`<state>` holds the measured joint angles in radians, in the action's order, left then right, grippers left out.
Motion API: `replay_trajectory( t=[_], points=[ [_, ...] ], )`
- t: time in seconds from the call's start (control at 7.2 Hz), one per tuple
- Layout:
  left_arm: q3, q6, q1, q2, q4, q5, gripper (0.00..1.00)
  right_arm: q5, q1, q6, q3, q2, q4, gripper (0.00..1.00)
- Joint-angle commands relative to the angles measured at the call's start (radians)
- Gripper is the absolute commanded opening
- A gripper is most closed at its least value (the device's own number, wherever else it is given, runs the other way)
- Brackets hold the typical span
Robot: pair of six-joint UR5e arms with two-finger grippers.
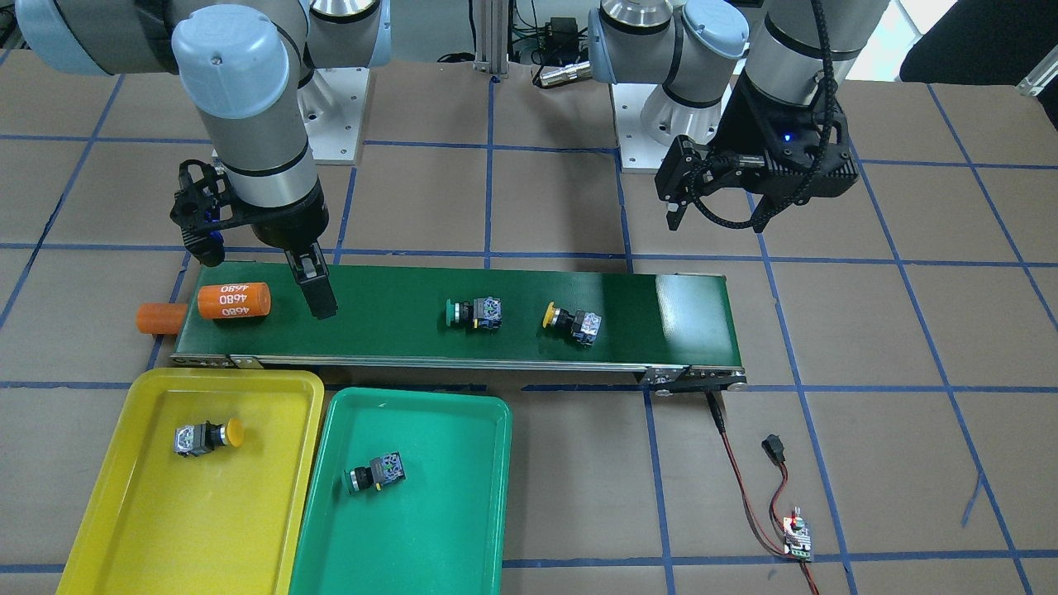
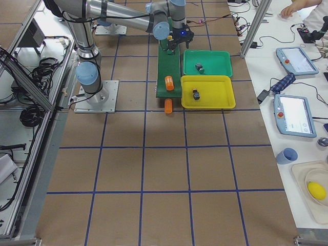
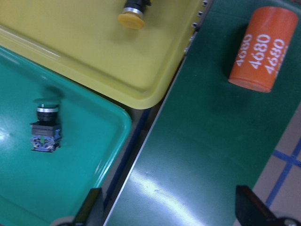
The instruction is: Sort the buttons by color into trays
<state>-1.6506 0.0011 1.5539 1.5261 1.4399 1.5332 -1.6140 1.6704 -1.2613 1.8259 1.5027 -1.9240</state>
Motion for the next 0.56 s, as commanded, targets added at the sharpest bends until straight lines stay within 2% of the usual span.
replay_trajectory(
  t=[0.0,0.28,0.42],
  points=[
    [-0.005,0.005,-0.003,-0.001,-0.009,-0.001,1.0,0.011,-0.006,-0.15,0.01,0.007,0.097,1.0],
    [-0.005,0.005,-0.008,-0.001,-0.009,-0.004,1.0,0.139,0.003,-0.204,0.015,-0.037,0.047,1.0],
    [0.009,0.002,-0.008,0.002,-0.009,-0.002,1.0,0.152,0.012,-0.248,0.015,-0.059,0.021,1.0]
  ],
)
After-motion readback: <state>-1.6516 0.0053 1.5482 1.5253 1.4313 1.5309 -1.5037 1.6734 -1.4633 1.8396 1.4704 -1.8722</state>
